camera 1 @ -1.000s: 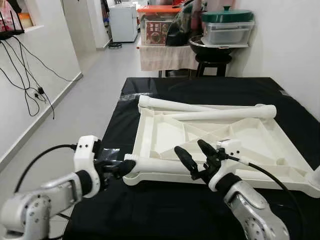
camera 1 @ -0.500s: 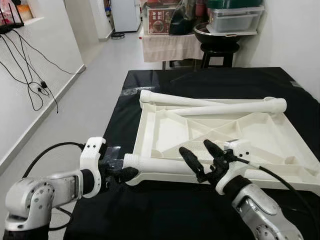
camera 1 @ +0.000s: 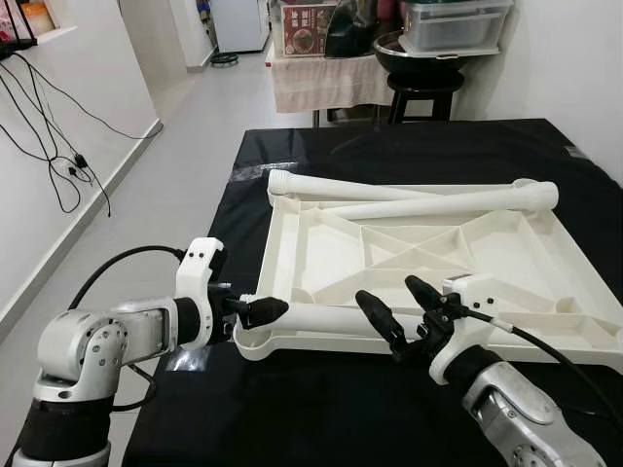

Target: Building children table

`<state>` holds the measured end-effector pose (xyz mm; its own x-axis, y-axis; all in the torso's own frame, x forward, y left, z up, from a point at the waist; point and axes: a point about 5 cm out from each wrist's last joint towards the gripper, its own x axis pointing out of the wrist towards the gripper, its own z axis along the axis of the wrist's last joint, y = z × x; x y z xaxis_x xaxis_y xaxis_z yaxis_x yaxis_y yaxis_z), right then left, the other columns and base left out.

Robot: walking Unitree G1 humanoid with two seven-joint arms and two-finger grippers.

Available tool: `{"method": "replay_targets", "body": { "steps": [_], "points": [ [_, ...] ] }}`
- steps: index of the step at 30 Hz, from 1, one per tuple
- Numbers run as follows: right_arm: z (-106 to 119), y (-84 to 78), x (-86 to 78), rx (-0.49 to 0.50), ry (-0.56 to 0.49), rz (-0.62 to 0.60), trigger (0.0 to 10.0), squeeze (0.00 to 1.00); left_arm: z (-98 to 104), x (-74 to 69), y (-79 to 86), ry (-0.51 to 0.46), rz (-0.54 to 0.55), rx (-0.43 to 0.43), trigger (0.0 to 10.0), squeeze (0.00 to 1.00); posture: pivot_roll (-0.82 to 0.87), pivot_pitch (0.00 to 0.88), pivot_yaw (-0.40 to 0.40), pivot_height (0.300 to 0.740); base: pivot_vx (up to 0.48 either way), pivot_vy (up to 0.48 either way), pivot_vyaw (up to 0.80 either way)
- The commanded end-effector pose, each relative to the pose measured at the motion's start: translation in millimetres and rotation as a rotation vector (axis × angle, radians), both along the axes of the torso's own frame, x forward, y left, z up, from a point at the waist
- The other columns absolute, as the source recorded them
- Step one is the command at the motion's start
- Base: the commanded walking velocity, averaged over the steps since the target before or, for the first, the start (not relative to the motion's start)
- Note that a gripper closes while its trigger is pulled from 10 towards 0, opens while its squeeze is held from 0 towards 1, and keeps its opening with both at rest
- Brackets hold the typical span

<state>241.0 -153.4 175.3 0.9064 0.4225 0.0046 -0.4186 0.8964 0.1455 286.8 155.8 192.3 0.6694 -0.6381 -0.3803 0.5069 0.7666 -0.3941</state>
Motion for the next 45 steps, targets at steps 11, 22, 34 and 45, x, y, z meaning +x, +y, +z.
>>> {"method": "replay_targets", "body": {
  "steps": [11,22,34,45],
  "points": [
    [6.5,9.5,1.0,-0.013,-0.011,0.031,10.0,0.00,-10.7,-3.0,-24.6,0.120,-0.102,-0.230,10.0,0.00,-0.09,0.086,0.021,0.740,0.000,0.000,0.00],
    [10.6,12.0,3.9,-0.033,-0.031,0.038,10.0,0.00,-3.5,-1.0,-40.1,0.162,-0.188,-0.470,9.9,0.00,-0.10,0.075,0.022,0.740,0.000,0.000,0.00],
    [15.5,11.1,10.4,-0.051,-0.055,0.035,10.0,0.00,-10.0,-6.0,-45.3,0.212,-0.193,-0.559,0.0,0.00,-0.11,0.050,0.006,0.740,0.000,0.000,0.00],
    [46.5,3.0,27.3,0.102,-0.147,0.032,10.0,0.00,-10.6,-6.5,-42.1,0.186,-0.138,-0.545,0.0,0.00,-0.10,0.012,-0.014,0.740,0.000,0.000,0.00]
  ]
}}
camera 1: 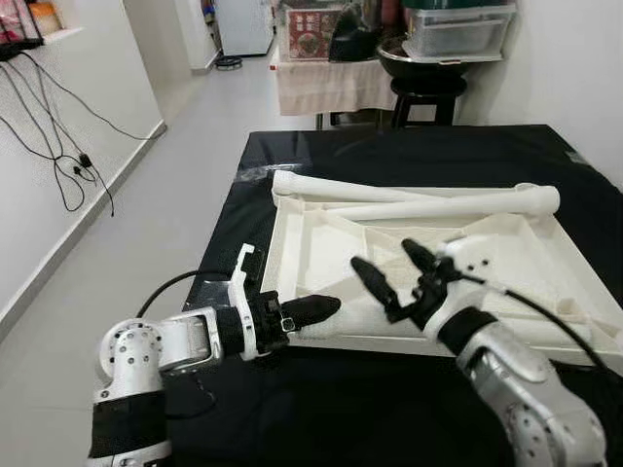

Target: Building children table

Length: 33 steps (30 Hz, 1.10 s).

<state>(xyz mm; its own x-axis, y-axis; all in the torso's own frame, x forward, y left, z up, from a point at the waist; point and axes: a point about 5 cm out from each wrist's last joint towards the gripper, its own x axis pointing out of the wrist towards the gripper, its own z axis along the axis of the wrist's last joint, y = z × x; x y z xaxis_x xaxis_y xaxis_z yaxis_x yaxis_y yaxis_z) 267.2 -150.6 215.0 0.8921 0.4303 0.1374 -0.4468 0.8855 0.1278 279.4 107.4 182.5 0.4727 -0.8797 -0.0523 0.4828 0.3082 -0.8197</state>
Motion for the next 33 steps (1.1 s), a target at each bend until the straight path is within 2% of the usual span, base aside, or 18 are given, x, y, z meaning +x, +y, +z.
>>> {"method": "replay_targets", "body": {
  "steps": [1,2,7,10,11,12,13,14,16,18,23,26,29,32,33],
  "points": [
    [11.4,1.0,2.2,0.098,-0.033,0.044,10.0,0.00,0.5,1.4,7.0,-0.018,0.063,0.033,0.0,0.00,-0.10,0.012,-0.014,0.740,0.000,0.000,0.00],
    [11.4,1.0,2.2,0.098,-0.033,0.044,10.0,0.00,0.5,1.4,7.0,-0.018,0.063,0.033,0.0,0.00,-0.10,0.012,-0.014,0.740,0.000,0.000,0.00],
    [37.1,2.3,5.9,0.361,-0.096,0.190,10.0,0.00,22.0,7.6,24.3,-0.153,0.181,0.026,0.0,0.00,-0.07,0.000,-0.024,0.740,0.000,0.000,0.00],
    [41.4,1.7,5.4,0.412,-0.111,0.220,10.0,0.00,28.2,8.0,29.0,-0.188,0.204,0.013,0.0,0.00,-0.06,0.000,-0.025,0.740,0.000,0.000,0.00],
    [45.2,0.3,4.0,0.484,-0.125,0.259,10.0,0.00,36.9,7.6,34.2,-0.234,0.228,-0.014,0.0,0.00,-0.05,0.000,-0.034,0.740,0.000,0.000,0.00],
    [45.2,0.3,4.0,0.484,-0.125,0.259,10.0,0.00,36.9,7.6,34.2,-0.234,0.228,-0.014,0.0,0.00,-0.05,0.000,-0.034,0.740,0.000,0.000,0.00],
    [47.8,-1.4,2.4,0.553,-0.134,0.297,10.0,0.00,45.3,6.8,39.8,-0.277,0.254,-0.044,0.0,0.00,-0.05,0.000,-0.036,0.740,0.000,0.000,0.00],
    [47.8,-1.4,2.4,0.553,-0.134,0.297,10.0,0.00,45.3,6.8,39.8,-0.277,0.254,-0.044,0.0,0.00,-0.05,0.000,-0.036,0.740,0.000,0.000,0.00],
    [44.4,-3.3,-0.3,0.636,-0.123,0.348,10.0,0.00,63.0,1.9,53.0,-0.376,0.308,-0.135,0.0,0.00,-0.04,0.000,-0.040,0.740,0.000,0.000,0.00],
    [42.9,-3.4,-0.8,0.649,-0.116,0.358,10.0,0.00,67.0,0.2,56.2,-0.402,0.322,-0.157,0.0,0.00,-0.04,0.000,-0.040,0.740,0.000,0.000,0.00],
    [26.3,0.3,-4.1,0.646,-0.041,0.406,10.0,0.00,79.9,-7.5,61.7,-0.478,0.311,-0.302,0.0,0.00,-0.03,0.000,-0.039,0.740,0.000,0.000,0.00],
    [24.3,1.6,-5.4,0.644,-0.026,0.418,10.0,0.00,81.5,-8.5,61.2,-0.487,0.303,-0.323,0.0,0.00,-0.03,0.000,-0.039,0.740,0.000,0.000,0.00],
    [20.2,12.9,-11.0,0.636,0.006,0.478,10.0,0.00,80.6,-15.9,52.6,-0.505,0.215,-0.366,0.0,0.00,-0.03,0.000,-0.041,0.740,0.000,0.000,0.00],
    [29.5,21.2,-14.7,0.685,-0.013,0.561,10.0,0.00,73.9,-27.8,41.3,-0.508,0.099,-0.374,0.0,0.00,-0.03,0.000,-0.041,0.740,0.000,0.000,0.00],
    [29.5,21.2,-14.7,0.685,-0.013,0.561,10.0,0.00,73.9,-27.8,41.3,-0.508,0.099,-0.374,0.0,0.00,-0.03,0.000,-0.041,0.740,0.000,0.000,0.00]
  ]
}}
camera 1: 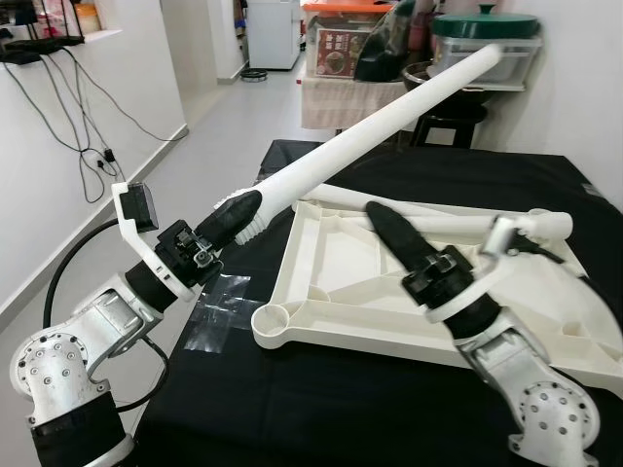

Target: Building children table

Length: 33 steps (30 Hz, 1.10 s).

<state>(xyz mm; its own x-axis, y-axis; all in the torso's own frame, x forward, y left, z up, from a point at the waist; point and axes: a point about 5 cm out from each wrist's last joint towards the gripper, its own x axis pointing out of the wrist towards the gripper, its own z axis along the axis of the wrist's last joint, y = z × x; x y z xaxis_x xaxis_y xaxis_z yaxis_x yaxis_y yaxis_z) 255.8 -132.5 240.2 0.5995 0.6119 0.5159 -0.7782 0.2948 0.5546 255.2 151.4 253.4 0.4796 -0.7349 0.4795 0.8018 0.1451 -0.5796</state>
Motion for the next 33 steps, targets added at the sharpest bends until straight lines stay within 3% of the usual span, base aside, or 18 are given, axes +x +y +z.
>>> {"method": "replay_targets", "body": {
  "steps": [1,5,16,26,27,28,29,30,33],
  "points": [
    [8.1,4.4,-3.9,0.033,-0.029,0.045,10.0,0.00,1.3,-6.2,-4.5,-0.028,-0.052,-0.002,0.0,0.00,-0.03,0.000,-0.041,0.740,0.000,0.000,0.00],
    [20.4,11.3,-4.3,0.078,-0.069,0.103,10.0,0.00,-2.8,-11.6,-9.0,-0.021,-0.087,0.007,0.0,0.00,-0.03,0.000,-0.041,0.740,0.000,0.000,0.00],
    [26.8,34.2,-0.6,0.069,-0.100,0.183,10.0,0.00,-3.6,-25.0,-22.0,-0.050,-0.198,-0.049,0.0,0.00,-0.02,0.000,-0.045,0.740,0.000,0.000,0.00],
    [30.0,48.6,-3.2,0.045,-0.136,0.251,10.0,0.00,-5.5,-28.0,-29.7,-0.045,-0.230,-0.061,0.0,0.00,-0.02,0.000,-0.046,0.740,0.000,0.000,0.00],
    [30.4,49.1,-3.3,0.047,-0.142,0.256,5.8,0.00,-5.4,-28.6,-30.4,-0.044,-0.234,-0.063,0.0,0.00,-0.02,0.000,-0.046,0.740,0.000,0.000,0.00],
    [30.4,49.1,-3.3,0.047,-0.142,0.256,5.8,0.00,-5.4,-28.6,-30.4,-0.044,-0.234,-0.063,0.0,0.00,-0.02,0.000,-0.046,0.740,0.000,0.000,0.00],
    [30.8,49.5,-3.1,0.049,-0.146,0.258,1.7,0.00,-5.2,-29.2,-31.0,-0.045,-0.237,-0.065,0.0,0.00,-0.02,0.000,-0.046,0.740,0.000,0.000,0.00],
    [31.4,49.7,-3.0,0.053,-0.151,0.261,0.0,0.00,-5.0,-29.9,-31.6,-0.047,-0.241,-0.068,0.0,0.00,-0.03,0.000,-0.044,0.740,0.000,0.000,0.00],
    [32.1,50.1,-2.9,0.059,-0.160,0.267,0.0,0.00,-5.2,-31.1,-32.9,-0.049,-0.251,-0.076,0.0,0.00,-0.03,0.000,-0.044,0.740,0.000,0.000,0.00]
  ]
}}
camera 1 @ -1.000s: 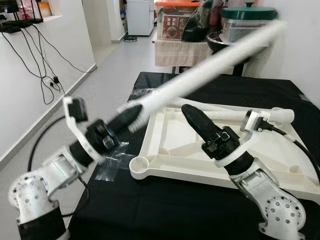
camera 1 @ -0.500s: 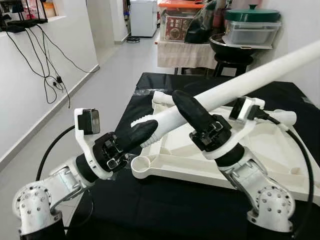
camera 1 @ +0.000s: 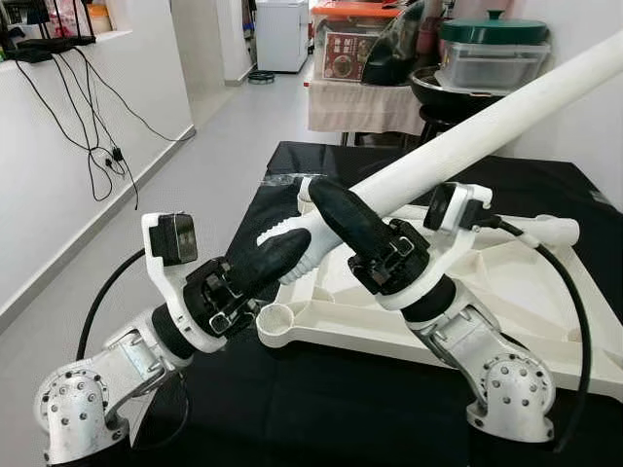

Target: Building children table

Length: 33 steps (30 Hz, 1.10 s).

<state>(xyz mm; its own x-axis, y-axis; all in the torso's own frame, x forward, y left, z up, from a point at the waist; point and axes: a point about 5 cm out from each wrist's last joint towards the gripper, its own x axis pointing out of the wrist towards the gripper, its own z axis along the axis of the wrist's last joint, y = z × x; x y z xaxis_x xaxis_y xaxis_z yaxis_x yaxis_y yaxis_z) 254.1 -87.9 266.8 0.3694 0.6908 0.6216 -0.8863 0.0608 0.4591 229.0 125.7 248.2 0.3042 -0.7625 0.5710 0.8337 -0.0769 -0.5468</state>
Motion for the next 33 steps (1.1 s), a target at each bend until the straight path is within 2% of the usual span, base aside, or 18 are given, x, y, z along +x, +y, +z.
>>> {"method": "replay_targets", "body": {
  "steps": [1,15,22,23,24,25,26,27,28,30,31,33],
  "points": [
    [5.6,5.6,-1.2,-0.004,-0.035,0.028,0.0,0.00,-0.7,-5.3,-7.6,-0.009,-0.052,0.025,0.0,0.00,-0.03,0.000,-0.043,0.740,0.000,0.000,0.00],
    [4.5,5.1,-0.8,0.004,-0.041,0.029,0.0,0.00,-4.3,-10.7,-8.6,-0.008,-0.071,0.038,0.0,0.00,-0.03,0.000,-0.039,0.740,0.000,0.000,0.00],
    [4.4,3.4,1.5,0.001,-0.040,0.010,0.0,0.00,-7.4,-8.5,-7.9,-0.006,-0.026,0.068,0.0,0.00,-0.03,0.000,-0.039,0.740,0.000,0.000,0.00],
    [4.3,2.5,2.9,0.001,-0.037,-0.001,0.0,0.00,-8.1,-6.9,-7.7,-0.006,-0.002,0.082,3.2,0.00,-0.03,0.000,-0.041,0.740,0.000,0.000,0.00],
    [4.3,1.9,3.8,0.002,-0.035,-0.008,0.0,0.00,-8.6,-5.8,-7.5,-0.007,0.014,0.090,3.2,0.00,-0.03,0.000,-0.041,0.740,0.000,0.000,0.00],
    [4.3,1.1,4.7,0.001,-0.033,-0.015,0.0,0.00,-9.1,-4.3,-7.3,-0.005,0.030,0.096,8.4,0.00,-0.03,0.000,-0.040,0.740,0.000,0.000,0.00],
    [4.3,1.1,4.7,0.001,-0.033,-0.015,0.0,0.00,-9.1,-4.3,-7.3,-0.005,0.030,0.096,8.4,0.00,-0.03,0.000,-0.040,0.740,0.000,0.000,0.00],
    [4.3,0.2,5.8,0.001,-0.030,-0.024,0.0,0.00,-9.1,-2.6,-6.5,0.004,0.042,0.087,10.0,0.39,-0.03,0.000,-0.041,0.740,0.000,0.000,0.00],
    [4.2,-0.8,7.2,0.000,-0.027,-0.035,0.0,0.00,-9.3,-0.1,-5.3,0.012,0.065,0.084,10.0,0.86,-0.03,0.000,-0.041,0.740,0.000,0.000,0.00],
    [4.1,-1.5,8.1,-0.001,-0.025,-0.042,0.0,0.00,-9.3,1.7,-4.5,0.018,0.082,0.083,10.0,0.86,-0.03,0.000,-0.041,0.740,0.000,0.000,0.00],
    [4.0,-2.7,9.9,-0.002,-0.021,-0.056,0.0,0.00,-9.7,3.2,-3.6,0.027,0.090,0.079,10.0,1.00,-0.03,0.000,-0.042,0.740,0.000,0.000,0.00],
    [3.8,-3.9,11.6,-0.003,-0.016,-0.069,0.0,0.00,-10.2,4.0,-2.9,0.033,0.096,0.080,10.0,1.00,-0.03,0.000,-0.042,0.740,0.000,0.000,0.00]
  ]
}}
